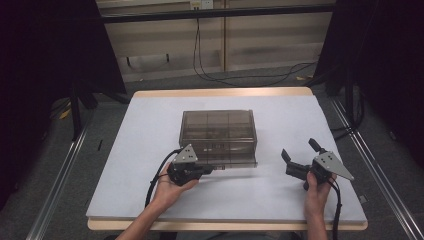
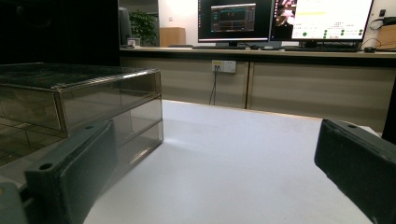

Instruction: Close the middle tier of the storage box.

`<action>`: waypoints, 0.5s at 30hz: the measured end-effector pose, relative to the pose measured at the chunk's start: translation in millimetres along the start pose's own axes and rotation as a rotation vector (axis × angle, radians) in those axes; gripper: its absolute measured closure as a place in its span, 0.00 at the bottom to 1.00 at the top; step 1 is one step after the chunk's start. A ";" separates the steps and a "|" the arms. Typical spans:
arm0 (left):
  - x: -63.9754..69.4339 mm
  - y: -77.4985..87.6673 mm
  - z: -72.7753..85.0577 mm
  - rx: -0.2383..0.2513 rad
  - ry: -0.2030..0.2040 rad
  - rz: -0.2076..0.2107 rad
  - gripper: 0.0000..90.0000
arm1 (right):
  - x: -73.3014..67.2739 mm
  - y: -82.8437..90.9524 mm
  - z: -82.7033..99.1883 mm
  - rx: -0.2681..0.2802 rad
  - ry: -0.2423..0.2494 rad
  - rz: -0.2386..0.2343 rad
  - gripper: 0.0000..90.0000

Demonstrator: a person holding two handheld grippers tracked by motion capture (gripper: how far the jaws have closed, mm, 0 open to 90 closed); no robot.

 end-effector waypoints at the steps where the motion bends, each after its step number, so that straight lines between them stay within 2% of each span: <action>1: 0.0 0.0 0.0 0.000 0.000 0.000 1.00 | 0.0 0.0 0.0 -0.001 -0.001 -0.002 0.00; 11: -1.2 0.3 0.8 -0.003 0.004 -0.005 1.00 | -0.1 -0.2 -0.1 0.001 -0.002 0.002 0.00; 15: -3.3 1.5 0.4 0.014 0.012 -0.006 1.00 | 0.0 -0.2 -0.1 0.001 0.000 0.001 0.00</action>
Point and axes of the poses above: each handheld gripper's, and its own axes: y roughly backward along the jaws, z roughly out of its underside, x roughly to its right, the point moved 2 cm from there along -y, roughly forward along the jaws, and after that the axes turned 1 degree about z, right-handed, at the moved point
